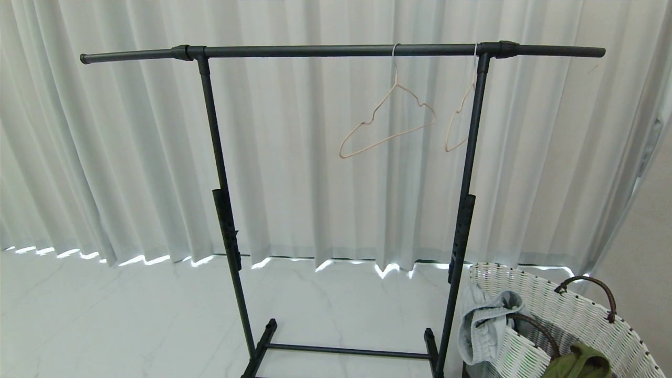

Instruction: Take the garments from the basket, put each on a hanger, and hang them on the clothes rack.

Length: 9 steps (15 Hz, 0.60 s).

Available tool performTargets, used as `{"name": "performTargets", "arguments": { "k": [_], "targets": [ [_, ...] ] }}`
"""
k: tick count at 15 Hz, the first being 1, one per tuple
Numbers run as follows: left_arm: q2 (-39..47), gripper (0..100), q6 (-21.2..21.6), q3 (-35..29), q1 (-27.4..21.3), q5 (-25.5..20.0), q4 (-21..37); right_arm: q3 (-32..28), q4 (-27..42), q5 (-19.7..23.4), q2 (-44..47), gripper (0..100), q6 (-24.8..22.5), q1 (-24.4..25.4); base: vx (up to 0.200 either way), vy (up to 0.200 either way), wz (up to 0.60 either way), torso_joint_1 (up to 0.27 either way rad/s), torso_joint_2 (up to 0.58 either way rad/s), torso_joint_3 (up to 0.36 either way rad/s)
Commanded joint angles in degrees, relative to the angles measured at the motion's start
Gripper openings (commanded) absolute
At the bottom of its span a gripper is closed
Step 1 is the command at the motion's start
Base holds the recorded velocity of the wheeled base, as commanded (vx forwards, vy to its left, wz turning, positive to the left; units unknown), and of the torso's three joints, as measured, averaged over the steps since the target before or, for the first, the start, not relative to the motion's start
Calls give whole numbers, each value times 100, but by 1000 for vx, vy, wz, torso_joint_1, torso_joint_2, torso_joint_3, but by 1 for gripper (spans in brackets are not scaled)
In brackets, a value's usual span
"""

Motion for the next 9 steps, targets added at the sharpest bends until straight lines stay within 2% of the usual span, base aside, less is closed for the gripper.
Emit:
{"name": "performTargets", "arguments": {
  "k": [1, 9],
  "targets": [
    [0, 100, -2, 0, 0, -1, 0, 1, 6, 0, -2, 100, 6, -5, 0, 0, 0, 0, 0, 0],
    [0, 100, 33, 0, 0, -10, 0, 1, 6, 0, -2, 100, -3, -5, 0, 0, 0, 0, 0, 0]
  ]
}}
